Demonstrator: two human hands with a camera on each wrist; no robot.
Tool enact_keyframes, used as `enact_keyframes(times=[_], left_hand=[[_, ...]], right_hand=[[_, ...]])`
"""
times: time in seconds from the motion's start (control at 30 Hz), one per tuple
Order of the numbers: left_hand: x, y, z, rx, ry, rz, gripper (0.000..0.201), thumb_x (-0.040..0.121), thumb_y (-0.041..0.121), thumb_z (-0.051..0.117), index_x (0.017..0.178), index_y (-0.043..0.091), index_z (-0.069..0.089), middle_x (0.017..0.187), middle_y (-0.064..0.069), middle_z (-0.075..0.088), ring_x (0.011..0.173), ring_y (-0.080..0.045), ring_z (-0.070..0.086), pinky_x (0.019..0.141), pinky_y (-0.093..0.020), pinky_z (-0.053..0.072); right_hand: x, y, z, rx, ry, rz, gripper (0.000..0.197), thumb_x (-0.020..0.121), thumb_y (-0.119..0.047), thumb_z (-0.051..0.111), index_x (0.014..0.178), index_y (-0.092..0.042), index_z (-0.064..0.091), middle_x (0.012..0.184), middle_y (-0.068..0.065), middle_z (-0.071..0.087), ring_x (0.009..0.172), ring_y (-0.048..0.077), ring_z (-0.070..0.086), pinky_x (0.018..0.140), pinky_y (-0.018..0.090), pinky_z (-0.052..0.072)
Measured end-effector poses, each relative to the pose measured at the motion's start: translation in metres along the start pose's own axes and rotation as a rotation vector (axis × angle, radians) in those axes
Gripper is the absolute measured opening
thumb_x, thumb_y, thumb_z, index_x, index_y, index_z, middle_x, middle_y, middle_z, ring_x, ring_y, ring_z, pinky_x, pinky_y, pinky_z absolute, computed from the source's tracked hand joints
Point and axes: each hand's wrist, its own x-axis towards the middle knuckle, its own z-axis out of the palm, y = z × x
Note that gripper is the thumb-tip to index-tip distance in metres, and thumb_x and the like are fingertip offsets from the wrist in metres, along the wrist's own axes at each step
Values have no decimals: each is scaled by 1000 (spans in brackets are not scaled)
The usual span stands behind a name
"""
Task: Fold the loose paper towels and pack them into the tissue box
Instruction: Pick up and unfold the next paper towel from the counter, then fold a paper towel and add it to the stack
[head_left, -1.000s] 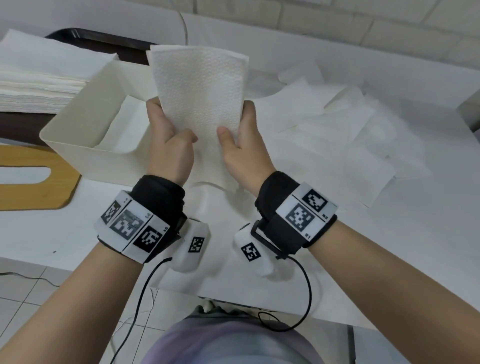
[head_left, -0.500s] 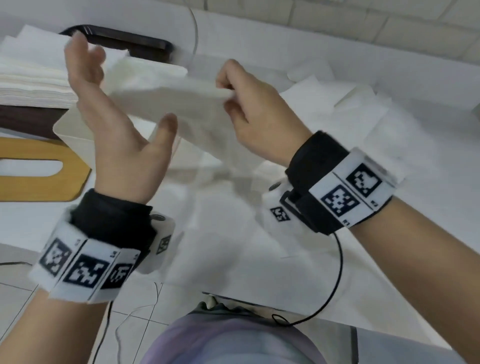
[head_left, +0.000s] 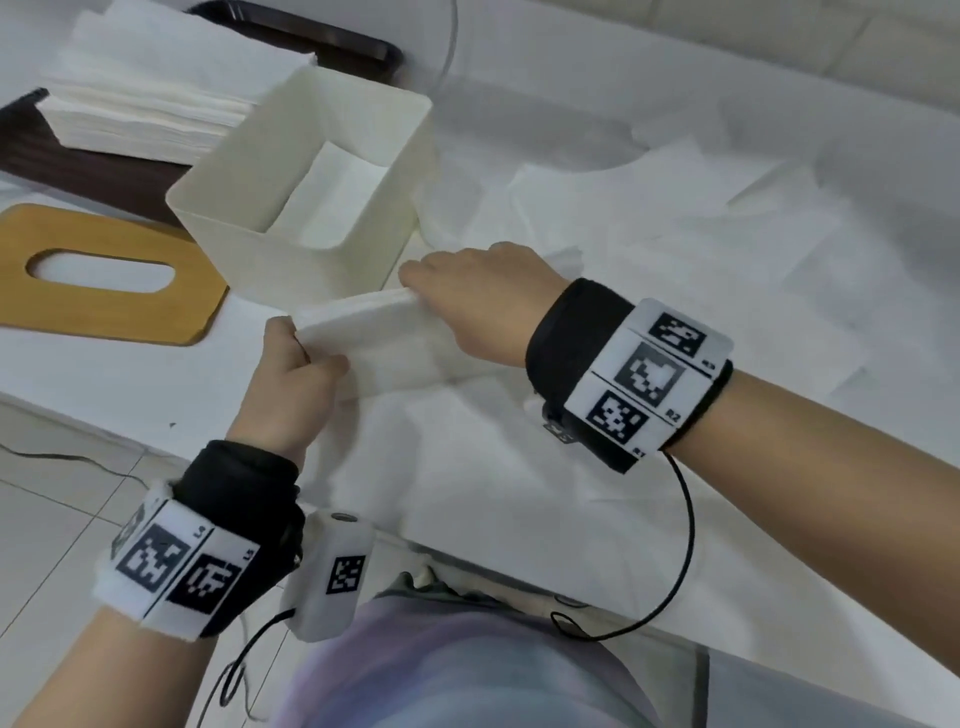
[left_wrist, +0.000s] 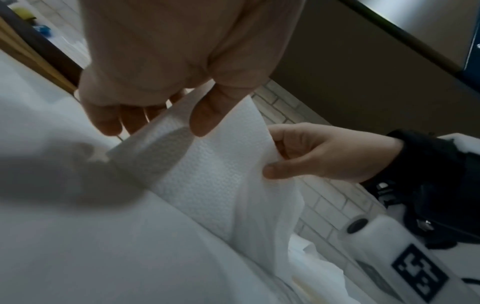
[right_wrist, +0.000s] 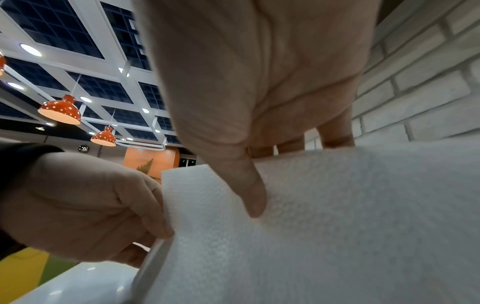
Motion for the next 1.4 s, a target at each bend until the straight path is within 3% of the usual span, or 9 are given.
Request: enact_keyframes(times=[0.17, 0.27, 0.4, 0.73, 0.83, 0.97, 1.17, 1.27, 1.4], left_hand=[[-4, 18, -3, -91, 107, 85, 53, 81, 14, 67, 121, 11, 31, 105, 6, 52, 92, -1, 54, 72, -11, 44], [-6, 35, -2, -117, 88, 131, 75, 68, 37, 63, 133, 17, 30, 110, 6, 53, 95, 1, 55, 80, -12, 42], [-6, 54, 5, -123, -38, 168, 63, 72, 34, 59, 128, 17, 37, 117, -3, 60, 97, -7, 61, 81, -25, 46], [13, 82, -11, -129, -128, 111, 53, 84, 13, 62, 131, 20, 38, 110, 10, 64, 96, -5, 64, 66, -12, 52], [23, 93, -27, -155, -235, 114, 55, 72, 8, 60, 126, 18, 50, 105, 4, 71, 90, -11, 69, 70, -22, 57], [43, 113, -51, -23, -232, 218, 59, 81, -2, 58, 124, 35, 40, 80, 12, 73, 72, -5, 69, 62, -21, 57], [77, 135, -64, 242, -162, 229, 12, 76, 22, 72, 73, 34, 70, 84, 2, 67, 73, -12, 60, 74, -22, 52], [96, 129, -51, 501, -104, 187, 25, 79, 15, 70, 95, 35, 68, 103, 2, 64, 83, -17, 60, 69, -18, 50], [117, 105, -35, 973, -185, 64, 46, 79, 13, 70, 121, 27, 57, 118, -1, 50, 92, -17, 47, 74, -22, 37]], right_hand=[[-1, 17, -13, 398, 64, 27, 20, 92, -3, 39, 107, -15, 42, 100, 3, 52, 84, 21, 50, 67, 29, 41], [-5, 28, -28, 853, 151, 77, 21, 96, -10, 41, 94, -30, 39, 87, -13, 48, 77, 0, 50, 67, 4, 40], [7, 24, -27, 1217, 210, 187, 31, 96, -8, 39, 127, -10, 35, 118, 5, 53, 110, 22, 55, 92, 31, 46], [25, 22, -35, 1890, 72, 212, 30, 95, 5, 34, 117, -14, 40, 101, 0, 56, 81, 12, 59, 63, 18, 55], [33, 25, -49, 1781, 118, 200, 18, 95, 0, 40, 102, -17, 41, 93, -1, 59, 72, 9, 59, 62, 21, 53], [63, 53, -71, 1618, 322, 229, 51, 89, 2, 53, 127, -17, 26, 98, 8, 58, 73, 17, 60, 63, 27, 57], [130, 79, -85, 858, 409, 170, 30, 83, 8, 49, 99, -15, 59, 85, -14, 48, 72, -2, 51, 60, 11, 47], [161, 81, -80, 486, 413, 184, 39, 87, 7, 40, 111, -15, 61, 108, -2, 54, 94, 13, 53, 77, 20, 43], [192, 76, -56, 252, 110, 158, 35, 90, -1, 43, 117, -13, 63, 132, 13, 50, 118, 29, 50, 94, 22, 35]])
